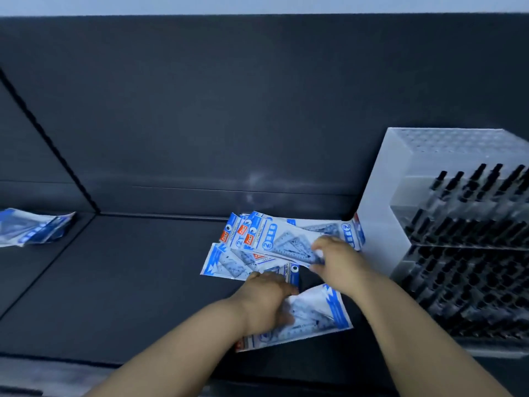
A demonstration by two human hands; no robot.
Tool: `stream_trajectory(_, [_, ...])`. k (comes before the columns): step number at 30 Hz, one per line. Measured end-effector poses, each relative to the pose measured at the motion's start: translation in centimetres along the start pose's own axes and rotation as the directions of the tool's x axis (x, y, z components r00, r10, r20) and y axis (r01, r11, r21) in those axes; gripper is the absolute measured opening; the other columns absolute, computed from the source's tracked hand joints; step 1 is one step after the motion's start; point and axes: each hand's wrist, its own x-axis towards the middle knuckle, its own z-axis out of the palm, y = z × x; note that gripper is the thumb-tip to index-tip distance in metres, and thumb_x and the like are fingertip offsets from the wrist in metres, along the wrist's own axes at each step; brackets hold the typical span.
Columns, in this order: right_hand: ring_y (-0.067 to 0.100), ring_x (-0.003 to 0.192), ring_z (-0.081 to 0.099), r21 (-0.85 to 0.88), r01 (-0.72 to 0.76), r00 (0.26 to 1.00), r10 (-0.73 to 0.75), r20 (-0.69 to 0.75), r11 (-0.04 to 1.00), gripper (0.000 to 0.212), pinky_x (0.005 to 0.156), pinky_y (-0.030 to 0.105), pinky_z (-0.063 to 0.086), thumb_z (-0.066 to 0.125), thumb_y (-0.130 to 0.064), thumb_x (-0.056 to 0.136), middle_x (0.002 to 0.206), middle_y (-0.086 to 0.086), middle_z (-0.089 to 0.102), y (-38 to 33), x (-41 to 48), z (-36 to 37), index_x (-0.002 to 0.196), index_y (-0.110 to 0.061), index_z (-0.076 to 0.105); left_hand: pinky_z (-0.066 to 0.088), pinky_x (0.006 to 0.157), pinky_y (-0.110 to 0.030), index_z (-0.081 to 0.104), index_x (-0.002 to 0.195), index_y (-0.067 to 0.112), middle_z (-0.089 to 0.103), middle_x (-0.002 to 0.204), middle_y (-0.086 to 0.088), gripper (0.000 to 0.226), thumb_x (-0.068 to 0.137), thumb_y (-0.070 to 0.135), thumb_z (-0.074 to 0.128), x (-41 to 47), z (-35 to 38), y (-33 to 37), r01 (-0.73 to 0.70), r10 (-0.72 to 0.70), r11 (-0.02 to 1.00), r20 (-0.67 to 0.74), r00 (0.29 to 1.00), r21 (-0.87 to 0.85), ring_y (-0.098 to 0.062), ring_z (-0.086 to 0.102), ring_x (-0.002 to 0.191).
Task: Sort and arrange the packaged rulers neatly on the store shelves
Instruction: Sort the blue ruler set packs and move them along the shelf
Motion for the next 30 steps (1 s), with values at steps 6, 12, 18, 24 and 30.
stream_trajectory(6, [0.023, 0.137, 0.029, -0.111, -0.056, 0.997, 0.06, 0.037, 0.992, 0.087, 0.109, 0.036, 0.03, 0.076, -0.041, 0.073, 0.147, 0.002, 0.035, -0.7, 3.7, 1.1, 0.145, -0.029, 0.03, 0.042, 0.092, -0.028, 0.046, 0.114, 0.03, 0.05, 0.117, 0.001, 0.042, 0.08, 0.028, 0.072, -2.6, -0.6, -1.2, 0.093, -0.044, 0.931, 0.145, 0.988, -0.354, -0.016, 0.048, 0.105])
stream_trajectory(12, [0.022, 0.119, 0.045, -0.213, 0.077, 0.995, -0.089, -0.049, 0.974, 0.045, 0.09, 0.027, 0.04, 0.068, -0.036, 0.082, 0.125, 0.001, 0.054, -0.1, 1.2, -0.3, 0.121, -0.022, 0.053, 0.039, 0.088, -0.029, 0.049, 0.118, 0.023, 0.058, 0.114, -0.002, 0.03, 0.09, 0.031, 0.056, -3.5, -3.3, -2.3, 0.076, -0.07, 0.994, -0.077, 0.995, 0.076, -0.022, 0.051, 0.108])
stream_trajectory(18, [0.016, 0.103, 0.055, 0.057, 0.242, 0.877, -0.244, 0.414, 0.968, 0.023, 0.087, 0.025, 0.045, 0.056, -0.022, 0.087, 0.118, 0.001, 0.059, -2.6, -2.6, -0.6, 0.109, -0.023, 0.051, 0.031, 0.095, -0.037, 0.058, 0.09, 0.02, 0.046, 0.123, -0.008, 0.016, 0.08, 0.023, 0.045, -3.5, -0.9, -2.8, -0.15, 0.347, 0.907, -0.499, 0.794, 0.393, -0.027, 0.043, 0.113])
stream_trajectory(24, [0.009, 0.114, 0.053, 0.338, 0.028, 0.9, -0.17, 0.401, 0.941, 0.053, 0.105, 0.028, 0.037, 0.05, -0.062, 0.083, 0.12, -0.007, 0.06, -2.0, 0.7, -2.8, 0.124, -0.029, 0.058, 0.042, 0.081, -0.026, 0.048, 0.103, 0.02, 0.064, 0.085, 0.001, 0.037, 0.069, 0.008, 0.056, -3.7, -1.5, -2.6, -0.218, 0.387, 0.89, -0.414, 0.824, 0.4, -0.021, 0.06, 0.074])
stream_trajectory(30, [0.024, 0.131, 0.038, -0.097, -0.142, 0.99, 0.143, 0.008, 0.985, 0.076, 0.107, 0.037, 0.034, 0.071, -0.053, 0.075, 0.141, 0.002, 0.043, -1.3, 4.5, 0.7, 0.138, -0.026, 0.039, 0.051, 0.068, -0.021, 0.058, 0.106, 0.031, 0.063, 0.086, 0.009, 0.037, 0.072, 0.028, 0.073, -4.1, -1.4, -3.7, -0.219, 0.319, 0.927, -0.331, 0.888, 0.306, -0.015, 0.064, 0.078])
